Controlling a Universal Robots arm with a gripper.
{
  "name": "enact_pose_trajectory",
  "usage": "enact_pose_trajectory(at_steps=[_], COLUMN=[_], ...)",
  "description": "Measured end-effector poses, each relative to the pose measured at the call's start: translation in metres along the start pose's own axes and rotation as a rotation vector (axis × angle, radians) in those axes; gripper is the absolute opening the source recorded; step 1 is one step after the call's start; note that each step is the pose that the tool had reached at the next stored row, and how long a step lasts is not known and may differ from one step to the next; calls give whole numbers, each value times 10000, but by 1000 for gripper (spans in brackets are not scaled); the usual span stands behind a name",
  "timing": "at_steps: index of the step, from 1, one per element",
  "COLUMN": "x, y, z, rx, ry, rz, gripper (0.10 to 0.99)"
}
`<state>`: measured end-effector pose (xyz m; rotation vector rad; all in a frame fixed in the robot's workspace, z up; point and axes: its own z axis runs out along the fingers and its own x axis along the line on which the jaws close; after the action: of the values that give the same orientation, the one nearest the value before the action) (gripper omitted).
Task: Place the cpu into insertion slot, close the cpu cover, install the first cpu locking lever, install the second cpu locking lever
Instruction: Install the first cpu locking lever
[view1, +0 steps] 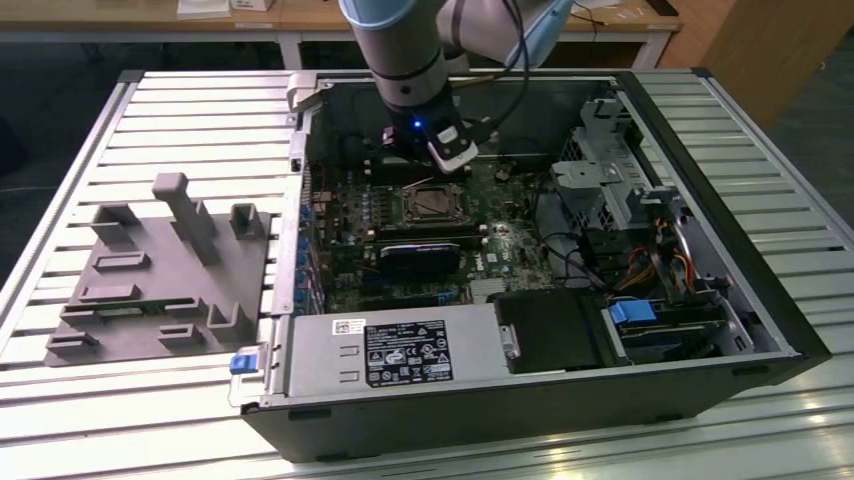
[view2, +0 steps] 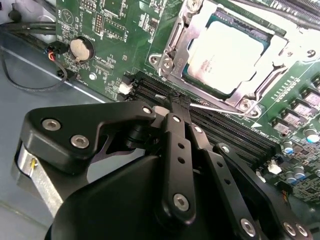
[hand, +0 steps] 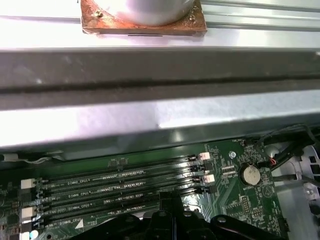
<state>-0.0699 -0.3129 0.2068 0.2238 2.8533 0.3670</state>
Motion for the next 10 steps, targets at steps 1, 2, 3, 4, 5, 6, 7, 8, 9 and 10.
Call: enact_pose_trajectory(at_steps=[1, 2, 3, 4, 5, 6, 7, 8, 9, 10], x=[6, 9, 11, 13, 14, 16, 18, 21, 25, 29], y=[6, 10, 11, 11, 10, 10, 10, 10, 12, 16], z=[3, 6, 10, 13, 16, 19, 22, 25, 28, 30], rx=[8, 17, 27, 42, 62, 80, 96, 111, 123, 133], ry=[-5, -11, -19, -30, -44, -58, -71, -83, -95, -102], rz=[11, 24, 43, 74, 119, 164, 208, 249, 284, 307], gripper=[102, 102, 102, 102, 102, 102, 102, 102, 102, 102])
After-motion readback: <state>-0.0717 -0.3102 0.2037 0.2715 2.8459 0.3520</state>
